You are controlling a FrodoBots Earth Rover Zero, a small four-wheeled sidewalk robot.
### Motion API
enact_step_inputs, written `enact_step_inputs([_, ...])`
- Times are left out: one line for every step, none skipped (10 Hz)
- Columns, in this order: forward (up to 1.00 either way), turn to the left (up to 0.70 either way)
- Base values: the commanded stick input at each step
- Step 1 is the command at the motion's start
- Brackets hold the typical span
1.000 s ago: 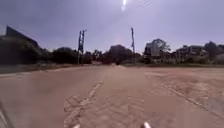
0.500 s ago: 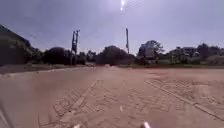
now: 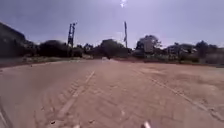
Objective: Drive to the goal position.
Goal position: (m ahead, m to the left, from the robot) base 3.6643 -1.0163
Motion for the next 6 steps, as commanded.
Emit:
enact_step_inputs([0.85, 0.00])
enact_step_inputs([0.85, 0.00])
enact_step_inputs([0.85, 0.00])
enact_step_inputs([0.85, 0.00])
enact_step_inputs([0.85, 0.00])
enact_step_inputs([0.85, 0.00])
